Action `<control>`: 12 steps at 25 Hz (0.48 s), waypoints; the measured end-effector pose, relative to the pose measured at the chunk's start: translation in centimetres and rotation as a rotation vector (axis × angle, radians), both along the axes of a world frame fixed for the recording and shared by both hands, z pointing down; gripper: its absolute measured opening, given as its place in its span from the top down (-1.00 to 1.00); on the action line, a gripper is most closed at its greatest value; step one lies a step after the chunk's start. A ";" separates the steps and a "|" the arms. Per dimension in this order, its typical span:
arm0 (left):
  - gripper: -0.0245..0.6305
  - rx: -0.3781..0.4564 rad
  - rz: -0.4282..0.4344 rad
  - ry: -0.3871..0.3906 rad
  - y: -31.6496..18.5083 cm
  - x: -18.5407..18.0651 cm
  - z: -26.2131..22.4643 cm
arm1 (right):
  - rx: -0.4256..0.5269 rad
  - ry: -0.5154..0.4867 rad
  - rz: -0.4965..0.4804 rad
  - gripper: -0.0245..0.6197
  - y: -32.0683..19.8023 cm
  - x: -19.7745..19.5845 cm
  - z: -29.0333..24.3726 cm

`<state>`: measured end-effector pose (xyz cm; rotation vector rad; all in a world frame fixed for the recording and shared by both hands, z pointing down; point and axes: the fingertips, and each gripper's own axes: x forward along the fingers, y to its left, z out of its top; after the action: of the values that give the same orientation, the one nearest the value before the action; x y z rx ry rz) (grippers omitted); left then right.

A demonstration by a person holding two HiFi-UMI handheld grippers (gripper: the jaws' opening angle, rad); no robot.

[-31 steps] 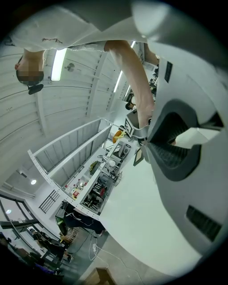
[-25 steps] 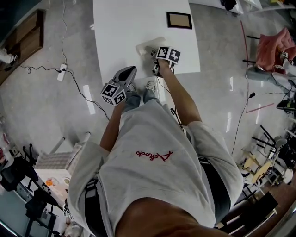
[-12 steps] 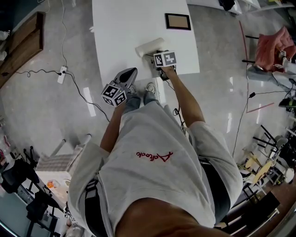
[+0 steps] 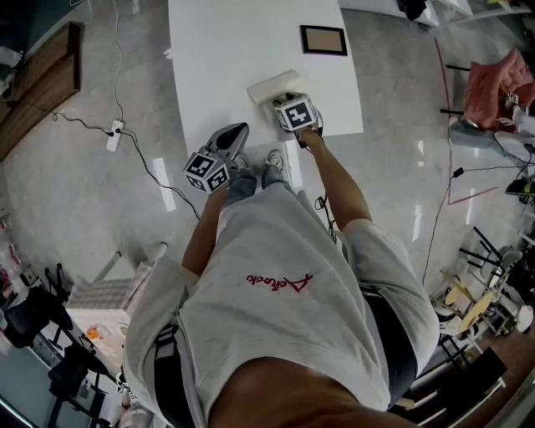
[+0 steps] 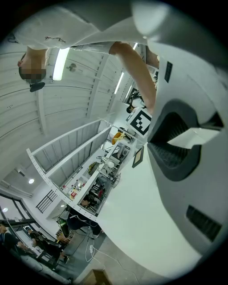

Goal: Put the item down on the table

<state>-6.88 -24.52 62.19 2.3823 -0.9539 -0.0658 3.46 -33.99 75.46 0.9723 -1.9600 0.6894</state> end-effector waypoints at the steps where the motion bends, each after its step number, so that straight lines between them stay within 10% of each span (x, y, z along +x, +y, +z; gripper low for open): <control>1: 0.88 0.000 0.000 -0.001 0.1 0.0 0.0 | 0.014 0.006 0.013 0.47 -0.2 0.3 0.1; 12: 0.89 0.007 -0.003 -0.004 0.0 -0.4 -0.2 | 0.096 0.032 0.053 0.91 -0.3 0.7 -0.4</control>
<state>-7.23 -24.52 61.95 2.3881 -0.9611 -0.0659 4.20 -34.31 75.07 1.0909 -1.9600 0.6097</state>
